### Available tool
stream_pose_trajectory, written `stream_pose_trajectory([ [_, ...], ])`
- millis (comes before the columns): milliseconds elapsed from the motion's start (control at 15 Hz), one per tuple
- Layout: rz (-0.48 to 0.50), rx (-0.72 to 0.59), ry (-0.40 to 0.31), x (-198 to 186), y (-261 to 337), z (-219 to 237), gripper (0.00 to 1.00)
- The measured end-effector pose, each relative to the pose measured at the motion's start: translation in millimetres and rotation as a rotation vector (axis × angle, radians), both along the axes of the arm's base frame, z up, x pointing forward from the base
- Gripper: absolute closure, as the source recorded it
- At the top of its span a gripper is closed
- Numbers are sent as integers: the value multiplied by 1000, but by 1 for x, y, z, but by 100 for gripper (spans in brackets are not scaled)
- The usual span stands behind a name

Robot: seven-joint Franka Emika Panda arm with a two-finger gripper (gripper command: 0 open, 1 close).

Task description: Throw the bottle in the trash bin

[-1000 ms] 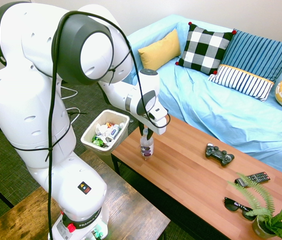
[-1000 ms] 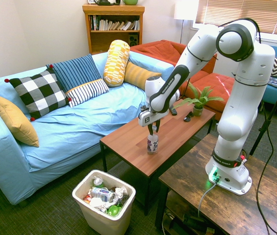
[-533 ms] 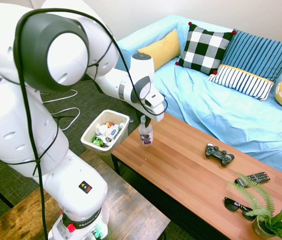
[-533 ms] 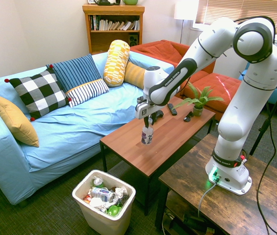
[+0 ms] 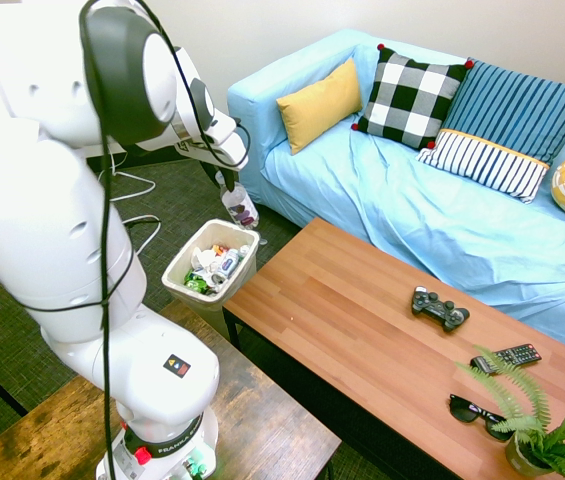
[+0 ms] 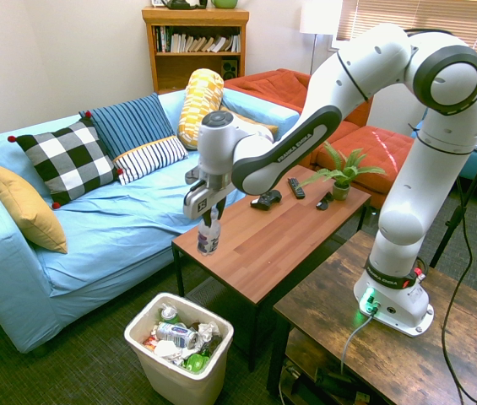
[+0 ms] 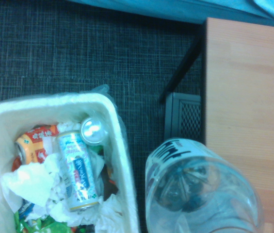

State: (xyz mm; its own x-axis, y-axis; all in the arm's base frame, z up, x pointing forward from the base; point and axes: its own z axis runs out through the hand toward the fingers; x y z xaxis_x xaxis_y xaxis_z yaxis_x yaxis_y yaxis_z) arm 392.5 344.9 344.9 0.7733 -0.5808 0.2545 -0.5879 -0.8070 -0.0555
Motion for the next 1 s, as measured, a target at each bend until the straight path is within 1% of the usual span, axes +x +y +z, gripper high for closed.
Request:
stream_pose_trajectory([
  [200,47,-26,53,3,47,-50,100],
  [333,70,-33,72,7,68,-70,100],
  [400,77,-36,76,8,76,-75,0],
  [733,85,-59,84,13,89,-84,0],
  [1000,91,-69,96,10,94,-87,0],
])
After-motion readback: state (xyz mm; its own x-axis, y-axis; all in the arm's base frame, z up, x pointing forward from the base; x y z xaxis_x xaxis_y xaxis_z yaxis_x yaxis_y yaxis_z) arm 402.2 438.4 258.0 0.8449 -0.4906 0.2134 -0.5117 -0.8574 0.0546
